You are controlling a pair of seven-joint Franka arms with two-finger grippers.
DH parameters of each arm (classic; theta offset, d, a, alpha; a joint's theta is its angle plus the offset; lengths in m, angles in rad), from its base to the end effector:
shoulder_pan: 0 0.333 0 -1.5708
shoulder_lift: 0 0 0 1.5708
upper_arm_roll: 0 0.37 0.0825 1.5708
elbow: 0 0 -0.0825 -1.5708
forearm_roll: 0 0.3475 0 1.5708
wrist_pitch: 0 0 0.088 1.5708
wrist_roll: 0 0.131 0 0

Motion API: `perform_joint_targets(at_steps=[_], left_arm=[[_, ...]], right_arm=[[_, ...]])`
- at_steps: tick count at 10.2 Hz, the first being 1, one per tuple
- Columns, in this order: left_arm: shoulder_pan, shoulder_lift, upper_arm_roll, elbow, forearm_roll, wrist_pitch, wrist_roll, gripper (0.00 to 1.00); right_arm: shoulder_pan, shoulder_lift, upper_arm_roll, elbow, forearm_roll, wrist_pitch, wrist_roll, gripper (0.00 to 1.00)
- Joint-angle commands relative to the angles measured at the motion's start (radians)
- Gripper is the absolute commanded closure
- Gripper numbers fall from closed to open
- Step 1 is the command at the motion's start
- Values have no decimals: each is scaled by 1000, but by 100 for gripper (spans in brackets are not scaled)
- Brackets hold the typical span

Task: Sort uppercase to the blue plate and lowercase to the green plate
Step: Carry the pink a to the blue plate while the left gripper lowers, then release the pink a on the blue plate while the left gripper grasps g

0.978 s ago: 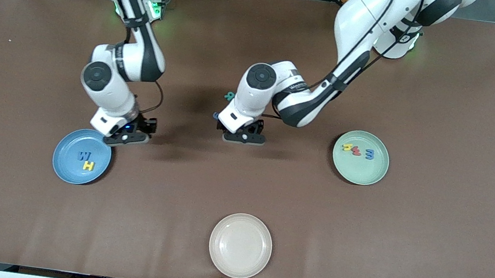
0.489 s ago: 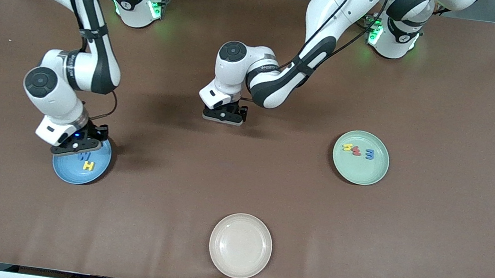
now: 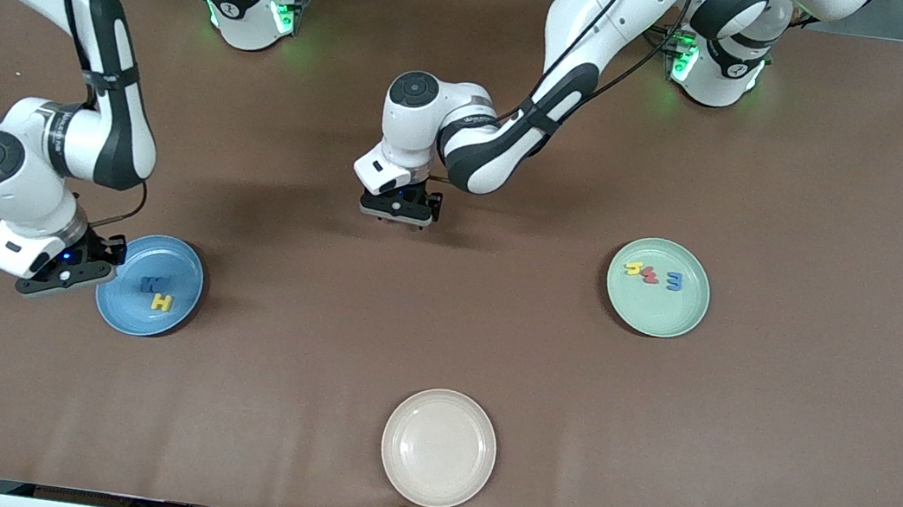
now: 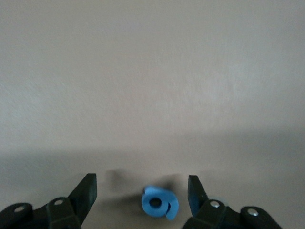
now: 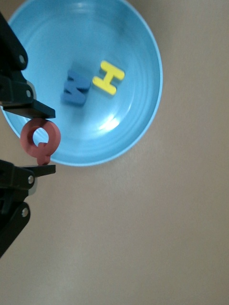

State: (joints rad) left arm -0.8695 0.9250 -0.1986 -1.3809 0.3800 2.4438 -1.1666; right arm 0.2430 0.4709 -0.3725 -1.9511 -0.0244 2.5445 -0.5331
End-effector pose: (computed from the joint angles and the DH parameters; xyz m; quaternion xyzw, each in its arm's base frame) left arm 0.4087 -0.6473 0.2091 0.9942 -0.0417 0.0866 0.0475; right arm 0.6336 -0.0612 0.3172 0.9655 0.2326 0.0429 0.1086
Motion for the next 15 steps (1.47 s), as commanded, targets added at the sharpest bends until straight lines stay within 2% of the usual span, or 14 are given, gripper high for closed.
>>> perform_joint_targets(at_steps=[1,3,5,12,15], left_arm=[[-23,28,8,28,31,1,-48,23],[-23,26,7,29,31,1,-48,24],[-22,29,7,29,31,1,-45,34],[-23,35,5,31,31,1,-28,40],[-25,38,2,34,31,1,-30,46]], right_arm=[[-13,38,15,47,-5,-15,-5,0],[-13,38,17,49,0,-15,-4,0],[-7,38,18,49,0,-15,8,0],[4,38,24,50,0,-17,38,0],[4,38,24,49,0,-17,38,0]])
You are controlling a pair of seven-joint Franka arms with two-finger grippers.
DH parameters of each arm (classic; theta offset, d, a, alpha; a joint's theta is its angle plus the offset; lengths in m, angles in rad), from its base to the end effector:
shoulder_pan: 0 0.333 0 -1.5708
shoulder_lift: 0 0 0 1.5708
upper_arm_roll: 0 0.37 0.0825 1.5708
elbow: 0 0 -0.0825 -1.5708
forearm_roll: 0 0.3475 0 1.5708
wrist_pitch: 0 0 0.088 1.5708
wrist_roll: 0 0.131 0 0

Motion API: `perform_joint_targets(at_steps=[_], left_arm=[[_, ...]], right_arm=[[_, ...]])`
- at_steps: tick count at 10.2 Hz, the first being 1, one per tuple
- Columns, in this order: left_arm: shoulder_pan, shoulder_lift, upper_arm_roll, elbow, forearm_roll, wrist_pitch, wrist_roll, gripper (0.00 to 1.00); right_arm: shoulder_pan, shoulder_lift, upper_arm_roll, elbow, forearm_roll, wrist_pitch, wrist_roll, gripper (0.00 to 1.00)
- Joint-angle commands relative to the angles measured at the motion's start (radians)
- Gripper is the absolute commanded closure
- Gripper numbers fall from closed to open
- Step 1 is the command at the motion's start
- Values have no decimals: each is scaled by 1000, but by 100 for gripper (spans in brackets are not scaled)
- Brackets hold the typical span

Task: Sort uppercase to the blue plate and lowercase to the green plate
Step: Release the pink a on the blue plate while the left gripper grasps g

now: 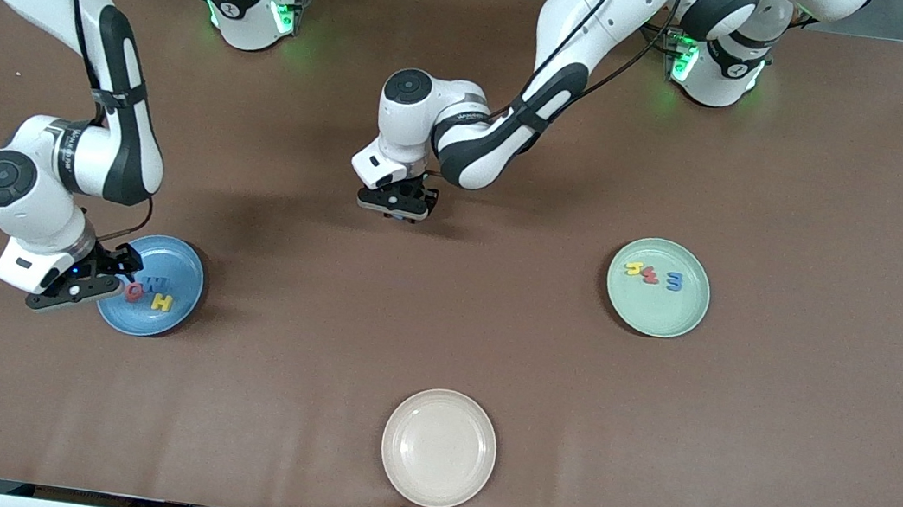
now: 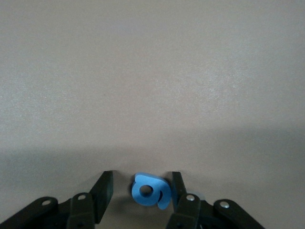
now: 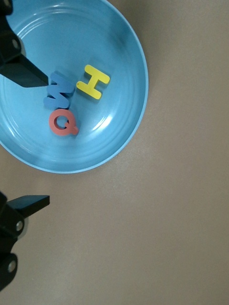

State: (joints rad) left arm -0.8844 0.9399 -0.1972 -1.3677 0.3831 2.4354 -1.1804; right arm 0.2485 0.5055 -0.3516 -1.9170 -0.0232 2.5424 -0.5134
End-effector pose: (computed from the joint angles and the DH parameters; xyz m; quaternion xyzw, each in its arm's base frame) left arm 0.4011 -0.6532 0.2022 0.9946 -0.0417 0.0848 0.0437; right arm 0.6448 -0.0444 0.3075 0.9646 0.2370 0.0433 0.1074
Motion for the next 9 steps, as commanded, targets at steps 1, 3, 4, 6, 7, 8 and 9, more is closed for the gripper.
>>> perform_joint_targets(at_steps=[1,3,4,6,7,8,9], left_arm=[[-10,31,1,21,28,10,-15,47],[-10,36,1,19,28,10,-16,57],[-10,36,1,19,28,10,-16,57],[-10,36,-1,16,28,10,-15,62],[-8,36,-2,16,28,8,-15,64],[-8,36,-2,16,28,8,-15,65],[-8,36,-2,15,27,8,-15,68]], right_arm=[[-2,4,3,15,-1,-14,16,0],[-2,4,3,15,-1,-14,16,0],[0,4,3,15,-1,-14,18,0],[0,-4,11,16,0,-28,18,0],[-1,-7,25,21,0,-30,30,0],[-2,-7,34,32,0,-30,51,0],[-2,-5,45,33,0,-28,79,0]])
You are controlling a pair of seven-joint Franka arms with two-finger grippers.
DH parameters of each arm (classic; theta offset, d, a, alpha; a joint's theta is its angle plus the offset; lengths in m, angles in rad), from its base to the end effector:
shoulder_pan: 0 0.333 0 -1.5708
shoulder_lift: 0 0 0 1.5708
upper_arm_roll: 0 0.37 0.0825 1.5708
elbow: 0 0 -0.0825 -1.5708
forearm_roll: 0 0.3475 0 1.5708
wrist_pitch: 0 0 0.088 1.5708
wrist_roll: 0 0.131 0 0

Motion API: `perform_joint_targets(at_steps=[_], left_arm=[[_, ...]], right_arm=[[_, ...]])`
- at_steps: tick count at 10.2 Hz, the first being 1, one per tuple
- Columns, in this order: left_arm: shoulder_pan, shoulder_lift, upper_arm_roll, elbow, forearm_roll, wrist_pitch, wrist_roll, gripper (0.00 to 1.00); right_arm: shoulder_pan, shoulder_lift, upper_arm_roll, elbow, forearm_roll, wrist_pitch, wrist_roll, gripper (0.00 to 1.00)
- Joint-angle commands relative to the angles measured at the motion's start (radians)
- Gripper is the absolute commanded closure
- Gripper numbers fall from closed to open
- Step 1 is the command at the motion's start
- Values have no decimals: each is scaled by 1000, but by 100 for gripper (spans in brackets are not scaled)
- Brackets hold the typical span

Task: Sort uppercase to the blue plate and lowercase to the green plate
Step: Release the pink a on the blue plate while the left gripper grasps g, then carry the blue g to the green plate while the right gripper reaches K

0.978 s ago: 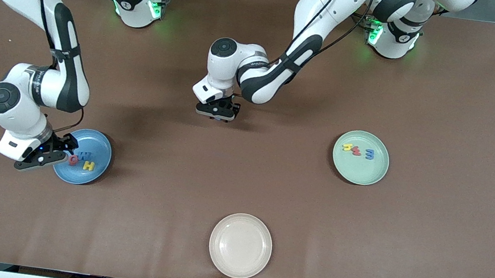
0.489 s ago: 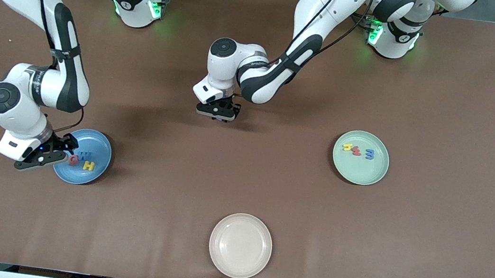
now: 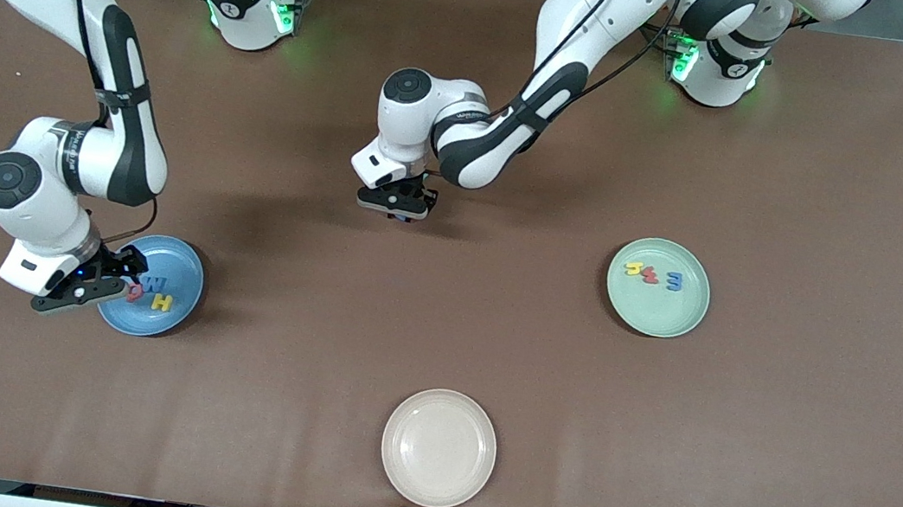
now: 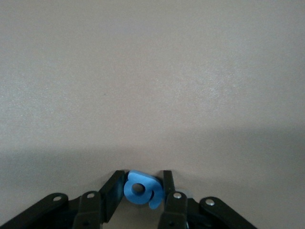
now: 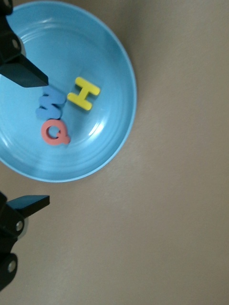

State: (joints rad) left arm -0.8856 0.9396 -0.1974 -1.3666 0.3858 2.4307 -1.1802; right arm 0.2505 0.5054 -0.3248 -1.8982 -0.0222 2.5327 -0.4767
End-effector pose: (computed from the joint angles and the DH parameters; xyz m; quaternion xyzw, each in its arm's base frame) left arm 0.4004 -0.6534 0.2025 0.9946 -0.0431 0.0852 0.0417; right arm 0.6504 -0.0269 0.3115 0.9664 0.2312 0.0510 0.1005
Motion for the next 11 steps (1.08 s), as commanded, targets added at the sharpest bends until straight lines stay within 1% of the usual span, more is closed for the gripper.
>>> perform_joint_targets(at_steps=[1,2,3,7,9,11], left_arm=[[-6,34,-2,14,24,11,-15,72],[0,27,-4,15,24,11,-10,72],[5,24,-4,17,22,11,-9,75],[49,-36,-4,20,24,13,-9,76],[92,-71,-4,14,27,13,-4,76],[152,-99,-13,14,24,13,8,76]], right_arm=[[-3,-7,23,11,-1,-18,68,0],[-3,-7,23,10,4,-20,81,0],[-3,-7,23,8,46,-20,81,0],[3,-7,23,11,77,-22,87,0],[44,-5,23,8,88,-22,156,0],[108,-7,23,-1,88,-23,269,0]])
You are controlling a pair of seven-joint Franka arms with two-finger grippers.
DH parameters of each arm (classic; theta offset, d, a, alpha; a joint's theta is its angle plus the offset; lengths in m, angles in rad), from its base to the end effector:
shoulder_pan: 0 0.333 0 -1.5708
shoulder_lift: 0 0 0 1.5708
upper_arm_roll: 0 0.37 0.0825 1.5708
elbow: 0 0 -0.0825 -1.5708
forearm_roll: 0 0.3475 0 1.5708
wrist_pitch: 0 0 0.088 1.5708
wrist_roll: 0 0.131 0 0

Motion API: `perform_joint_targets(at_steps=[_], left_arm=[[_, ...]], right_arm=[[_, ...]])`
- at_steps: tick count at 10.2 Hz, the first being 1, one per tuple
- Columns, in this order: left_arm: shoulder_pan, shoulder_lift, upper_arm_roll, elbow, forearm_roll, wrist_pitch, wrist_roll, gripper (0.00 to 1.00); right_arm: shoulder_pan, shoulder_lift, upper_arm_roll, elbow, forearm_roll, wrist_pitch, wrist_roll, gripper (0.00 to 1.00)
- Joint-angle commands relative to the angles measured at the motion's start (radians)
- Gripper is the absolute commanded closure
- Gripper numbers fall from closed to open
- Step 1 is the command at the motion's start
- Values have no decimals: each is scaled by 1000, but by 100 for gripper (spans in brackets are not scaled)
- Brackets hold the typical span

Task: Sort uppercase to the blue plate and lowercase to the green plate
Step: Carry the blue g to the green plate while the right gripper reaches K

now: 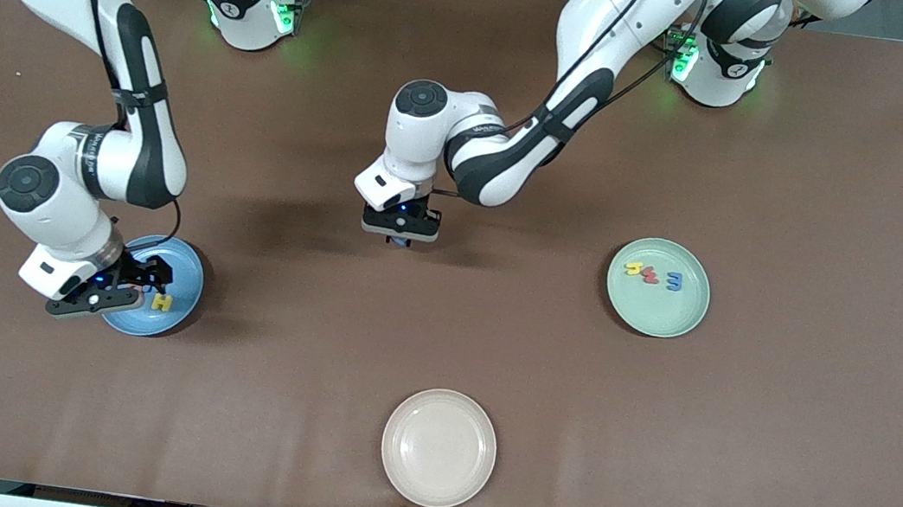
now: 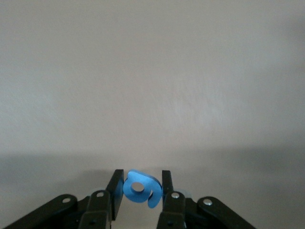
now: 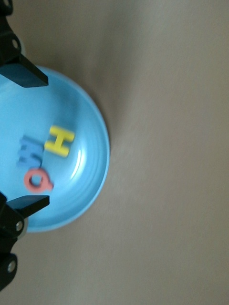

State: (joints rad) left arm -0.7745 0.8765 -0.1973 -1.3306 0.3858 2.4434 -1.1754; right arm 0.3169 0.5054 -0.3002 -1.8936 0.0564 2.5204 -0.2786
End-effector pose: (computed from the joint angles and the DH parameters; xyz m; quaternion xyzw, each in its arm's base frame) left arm 0.4831 -0.6166 0.2678 0.9892 0.0139 0.1231 0.0783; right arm 0.6501 0.0310 0.3099 0.9850 0.1477 0.0651 0.0614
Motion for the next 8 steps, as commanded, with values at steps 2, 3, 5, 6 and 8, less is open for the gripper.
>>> perform_joint_targets(at_steps=[2,3,5,6,8], left_arm=[[188,-62,-118,-33,15,-6,69,76],[289,-74,-202,-59,15,-21,101,76],[500,-85,-394,-78,13,-139,172,76],[583,-83,-477,-84,12,-211,201,76],[685,-94,-530,-102,-40,-288,262,76]], right_arm=[[100,-10,-2,1,14,-70,168,0],[134,-16,-2,1,22,-84,223,0],[181,-16,-2,4,42,-89,285,0],[189,-19,-1,7,43,-91,298,0],[220,-39,0,16,77,-124,305,0]])
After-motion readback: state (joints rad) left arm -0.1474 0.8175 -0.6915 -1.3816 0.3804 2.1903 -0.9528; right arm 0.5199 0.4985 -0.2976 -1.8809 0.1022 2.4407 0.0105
